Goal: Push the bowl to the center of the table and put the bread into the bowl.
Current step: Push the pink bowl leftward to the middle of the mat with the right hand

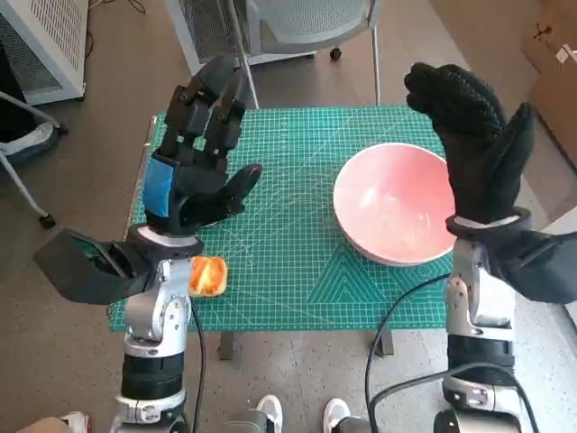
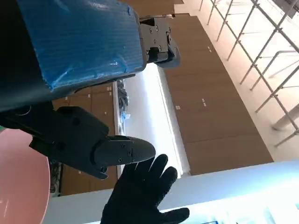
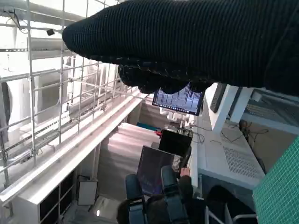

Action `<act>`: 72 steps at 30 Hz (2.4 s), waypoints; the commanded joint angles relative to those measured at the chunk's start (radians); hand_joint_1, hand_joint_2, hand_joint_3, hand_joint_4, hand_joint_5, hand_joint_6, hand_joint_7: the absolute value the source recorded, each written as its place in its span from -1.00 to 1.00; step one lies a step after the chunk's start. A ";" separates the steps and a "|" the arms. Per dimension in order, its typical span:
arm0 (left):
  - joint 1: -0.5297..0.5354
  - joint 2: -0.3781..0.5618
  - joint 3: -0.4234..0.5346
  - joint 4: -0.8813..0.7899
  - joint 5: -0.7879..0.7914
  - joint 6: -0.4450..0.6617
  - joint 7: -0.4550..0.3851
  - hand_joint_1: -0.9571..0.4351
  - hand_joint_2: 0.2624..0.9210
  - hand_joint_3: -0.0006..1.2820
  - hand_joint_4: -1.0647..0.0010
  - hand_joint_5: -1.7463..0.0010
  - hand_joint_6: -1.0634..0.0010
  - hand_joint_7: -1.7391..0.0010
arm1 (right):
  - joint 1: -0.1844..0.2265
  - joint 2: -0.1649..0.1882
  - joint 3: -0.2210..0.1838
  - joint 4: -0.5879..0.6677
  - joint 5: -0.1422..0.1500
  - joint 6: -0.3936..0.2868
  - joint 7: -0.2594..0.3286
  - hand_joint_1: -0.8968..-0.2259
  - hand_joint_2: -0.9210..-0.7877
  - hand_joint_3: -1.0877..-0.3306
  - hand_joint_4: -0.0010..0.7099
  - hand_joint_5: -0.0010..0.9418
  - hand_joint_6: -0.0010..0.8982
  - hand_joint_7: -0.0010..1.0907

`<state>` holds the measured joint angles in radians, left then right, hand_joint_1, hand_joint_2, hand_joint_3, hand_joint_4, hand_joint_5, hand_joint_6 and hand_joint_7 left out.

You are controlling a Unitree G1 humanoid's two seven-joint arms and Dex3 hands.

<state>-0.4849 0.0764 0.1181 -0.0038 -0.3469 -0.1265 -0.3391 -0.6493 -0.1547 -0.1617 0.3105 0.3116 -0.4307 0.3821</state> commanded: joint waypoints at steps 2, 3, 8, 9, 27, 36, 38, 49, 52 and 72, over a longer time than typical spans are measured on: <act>0.009 0.007 -0.007 0.009 0.015 -0.014 -0.005 -0.11 0.37 -0.26 0.87 0.99 1.00 0.33 | 0.002 -0.004 -0.002 0.020 -0.002 -0.001 0.009 -0.14 -1.00 0.24 -0.03 -1.00 -0.07 -1.00; 0.009 0.007 -0.007 0.008 0.015 -0.014 -0.005 -0.11 0.37 -0.26 0.87 0.99 1.00 0.33 | 0.001 -0.004 -0.002 0.022 -0.003 -0.002 0.010 -0.14 -1.00 0.24 -0.03 -1.00 -0.08 -1.00; 0.010 0.008 -0.007 0.010 0.018 -0.016 -0.005 -0.11 0.36 -0.26 0.87 0.99 1.00 0.33 | -0.001 -0.007 -0.002 0.034 -0.001 -0.008 0.016 -0.14 -1.00 0.24 -0.03 -1.00 -0.08 -1.00; 0.011 0.008 -0.008 0.011 0.019 -0.017 -0.006 -0.11 0.36 -0.26 0.87 0.99 1.00 0.33 | -0.002 -0.007 -0.003 0.036 -0.001 -0.009 0.018 -0.14 -1.00 0.24 -0.03 -1.00 -0.08 -1.00; 0.014 0.010 -0.012 0.015 0.032 -0.026 -0.010 -0.12 0.36 -0.25 0.87 0.99 1.00 0.33 | 0.001 -0.005 -0.005 0.031 0.007 0.006 0.023 -0.13 -1.00 0.26 -0.03 -0.99 -0.08 -1.00; 0.017 0.011 -0.012 0.019 0.032 -0.030 -0.014 -0.12 0.37 -0.26 0.87 0.99 1.00 0.33 | 0.009 -0.008 -0.008 0.013 0.009 0.019 0.021 -0.14 -1.00 0.27 -0.02 -1.00 -0.08 -1.00; 0.017 0.011 -0.012 0.019 0.033 -0.031 -0.014 -0.12 0.37 -0.26 0.87 0.99 1.00 0.33 | 0.012 -0.010 -0.010 0.009 0.009 0.020 0.021 -0.14 -1.00 0.27 -0.02 -1.00 -0.08 -1.00; 0.021 0.012 -0.016 0.019 0.038 -0.035 -0.014 -0.13 0.37 -0.25 0.88 0.99 1.00 0.33 | 0.007 -0.047 -0.055 0.048 0.020 0.003 0.035 -0.13 -1.00 0.26 -0.03 -1.00 -0.09 -1.00; 0.021 0.012 -0.017 0.020 0.038 -0.034 -0.014 -0.13 0.37 -0.25 0.88 0.99 1.00 0.33 | 0.001 -0.066 -0.078 0.083 0.029 -0.008 0.042 -0.14 -1.00 0.24 -0.05 -1.00 -0.11 -1.00; 0.032 0.012 -0.013 0.012 0.030 -0.027 -0.011 -0.14 0.38 -0.25 0.88 0.99 1.00 0.36 | -0.108 -0.182 -0.193 0.614 -0.001 -0.202 0.018 -0.01 -1.00 0.04 -0.25 -1.00 -0.28 -1.00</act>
<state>-0.4631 0.0823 0.1059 0.0171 -0.3188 -0.1486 -0.3508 -0.7425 -0.3187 -0.3442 0.8321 0.3282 -0.6184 0.4177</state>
